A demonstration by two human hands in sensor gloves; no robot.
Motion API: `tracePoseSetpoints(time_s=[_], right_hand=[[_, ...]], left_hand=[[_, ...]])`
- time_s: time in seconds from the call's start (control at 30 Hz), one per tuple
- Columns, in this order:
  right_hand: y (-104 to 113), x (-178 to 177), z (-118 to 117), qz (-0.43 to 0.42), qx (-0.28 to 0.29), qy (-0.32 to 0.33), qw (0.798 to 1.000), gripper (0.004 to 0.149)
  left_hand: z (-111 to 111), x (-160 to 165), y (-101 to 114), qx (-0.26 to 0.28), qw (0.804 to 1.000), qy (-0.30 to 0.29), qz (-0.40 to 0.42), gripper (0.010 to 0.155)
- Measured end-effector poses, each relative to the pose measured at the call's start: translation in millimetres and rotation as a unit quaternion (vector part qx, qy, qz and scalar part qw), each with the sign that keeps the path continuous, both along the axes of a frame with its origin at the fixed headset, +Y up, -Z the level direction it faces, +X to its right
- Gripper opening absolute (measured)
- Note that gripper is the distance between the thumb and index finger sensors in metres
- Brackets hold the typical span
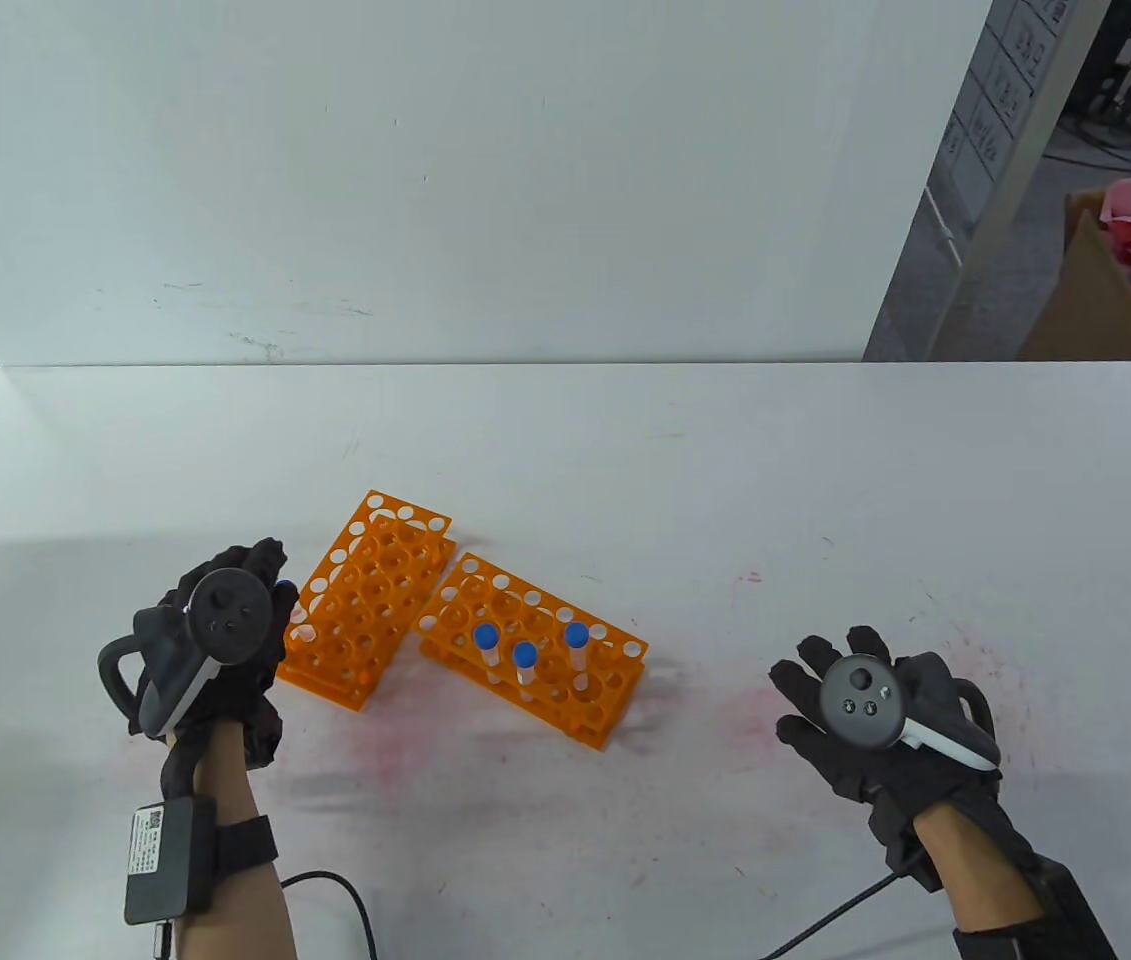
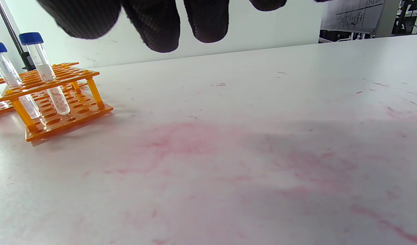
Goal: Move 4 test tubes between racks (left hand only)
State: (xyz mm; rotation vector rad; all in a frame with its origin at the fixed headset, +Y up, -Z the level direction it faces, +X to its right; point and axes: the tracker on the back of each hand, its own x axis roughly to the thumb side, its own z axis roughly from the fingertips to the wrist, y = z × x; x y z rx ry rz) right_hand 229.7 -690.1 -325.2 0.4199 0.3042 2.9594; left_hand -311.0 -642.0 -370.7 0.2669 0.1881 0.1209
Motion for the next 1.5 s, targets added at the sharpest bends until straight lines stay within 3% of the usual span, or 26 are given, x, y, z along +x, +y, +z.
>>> tracePoseSetpoints(time_s=[0.3, 0.7, 1.1, 1.5], right_hand=[[1, 1, 0, -0.004, 0.001, -0.004, 1.000, 0.061], [1, 2, 0, -0.005, 0.007, -0.004, 1.000, 0.061], [2, 2, 1, 0.001, 0.012, -0.003, 1.000, 0.061], [3, 3, 1, 0.001, 0.012, -0.003, 1.000, 0.061]], left_hand=[[-11, 16, -15, -0.011, 0.998, 0.032, -0.059, 0.056], [-18, 23, -35, -0.029, 0.996, 0.040, -0.077, 0.054], [-22, 23, -41, -0.032, 0.995, 0.050, -0.076, 0.055], [-17, 21, -32, -0.002, 0.997, 0.048, -0.057, 0.054]])
